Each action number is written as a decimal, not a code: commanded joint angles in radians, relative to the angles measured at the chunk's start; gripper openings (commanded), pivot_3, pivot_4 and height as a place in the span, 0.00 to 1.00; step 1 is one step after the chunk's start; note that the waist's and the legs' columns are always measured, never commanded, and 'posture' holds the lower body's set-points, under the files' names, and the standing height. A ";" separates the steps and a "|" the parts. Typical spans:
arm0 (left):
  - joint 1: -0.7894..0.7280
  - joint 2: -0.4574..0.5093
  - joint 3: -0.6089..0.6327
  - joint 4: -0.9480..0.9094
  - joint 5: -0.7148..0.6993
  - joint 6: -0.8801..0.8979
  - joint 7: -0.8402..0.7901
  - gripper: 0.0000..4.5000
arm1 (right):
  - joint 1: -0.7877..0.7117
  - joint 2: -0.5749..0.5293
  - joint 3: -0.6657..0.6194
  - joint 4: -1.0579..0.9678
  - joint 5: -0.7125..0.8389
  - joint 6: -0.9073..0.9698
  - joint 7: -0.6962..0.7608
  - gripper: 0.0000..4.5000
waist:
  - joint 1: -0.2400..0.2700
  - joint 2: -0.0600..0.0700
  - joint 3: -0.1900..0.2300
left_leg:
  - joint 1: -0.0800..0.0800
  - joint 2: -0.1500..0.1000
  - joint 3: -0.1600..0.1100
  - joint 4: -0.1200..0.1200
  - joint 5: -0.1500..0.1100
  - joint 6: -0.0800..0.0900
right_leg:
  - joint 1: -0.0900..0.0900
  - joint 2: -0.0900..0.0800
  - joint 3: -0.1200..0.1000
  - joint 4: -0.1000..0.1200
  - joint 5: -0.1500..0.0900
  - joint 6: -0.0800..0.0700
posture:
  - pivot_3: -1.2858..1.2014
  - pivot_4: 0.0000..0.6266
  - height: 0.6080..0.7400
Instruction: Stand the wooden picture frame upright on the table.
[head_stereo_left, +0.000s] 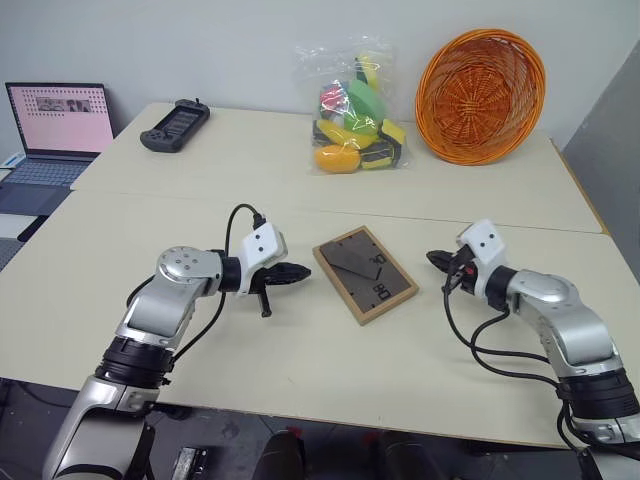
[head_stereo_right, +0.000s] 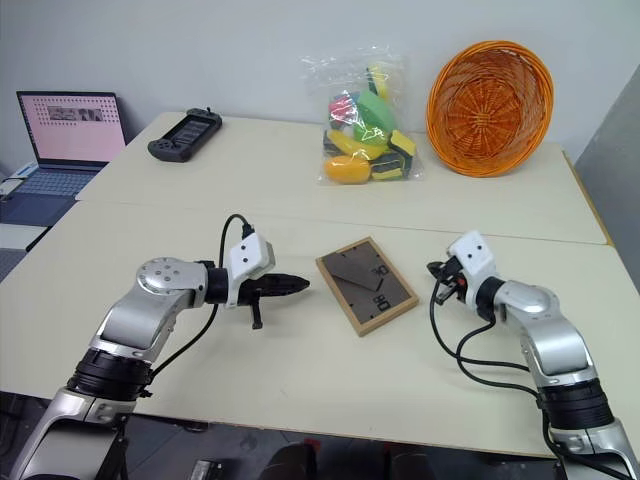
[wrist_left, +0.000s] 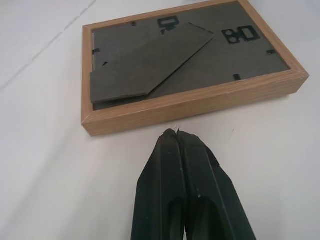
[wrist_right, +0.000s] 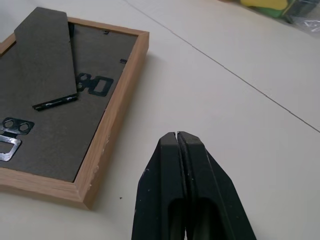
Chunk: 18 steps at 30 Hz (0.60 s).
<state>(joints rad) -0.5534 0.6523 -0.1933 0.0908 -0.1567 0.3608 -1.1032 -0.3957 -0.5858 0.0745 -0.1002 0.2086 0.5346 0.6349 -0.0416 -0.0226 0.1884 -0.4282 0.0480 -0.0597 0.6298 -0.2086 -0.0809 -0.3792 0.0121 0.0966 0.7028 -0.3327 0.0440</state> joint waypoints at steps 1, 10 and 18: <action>-0.046 -0.029 -0.039 0.057 0.043 -0.045 0.007 0.00 | -0.019 0.010 0.025 0.000 -0.027 -0.030 0.011 0.01 | 0.001 0.000 0.000 | 0.000 0.000 0.000 0.000 0.000 0.000 | 0.000 0.000 0.000 0.000 0.000 0.000 | 0.52 0.24 1.00; -0.192 -0.154 -0.099 0.360 0.140 -0.180 0.053 0.00 | -0.051 0.057 0.064 0.012 -0.060 -0.042 0.005 0.01 | 0.002 0.000 0.000 | 0.000 0.000 0.000 0.001 0.000 0.000 | 0.000 0.000 0.000 0.002 0.000 0.000 | 0.52 0.24 1.00; -0.297 -0.226 -0.092 0.566 0.182 -0.284 0.069 0.00 | -0.004 0.070 0.036 -0.177 -0.001 0.102 0.003 0.01 | 0.006 0.000 0.000 | 0.000 -0.001 -0.001 0.001 0.000 0.000 | 0.000 0.000 0.000 0.004 0.000 0.000 | 0.52 0.24 1.00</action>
<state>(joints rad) -0.8179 0.4416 -0.2920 0.6232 0.0103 0.1126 -1.0515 -0.4074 -0.5129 0.1382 -0.1824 0.1711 0.5868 0.6343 -0.0359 -0.0226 0.1882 -0.4278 0.0465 -0.0607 0.6309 -0.2084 -0.0807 -0.3796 0.0119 0.0964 0.7074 -0.3327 0.0440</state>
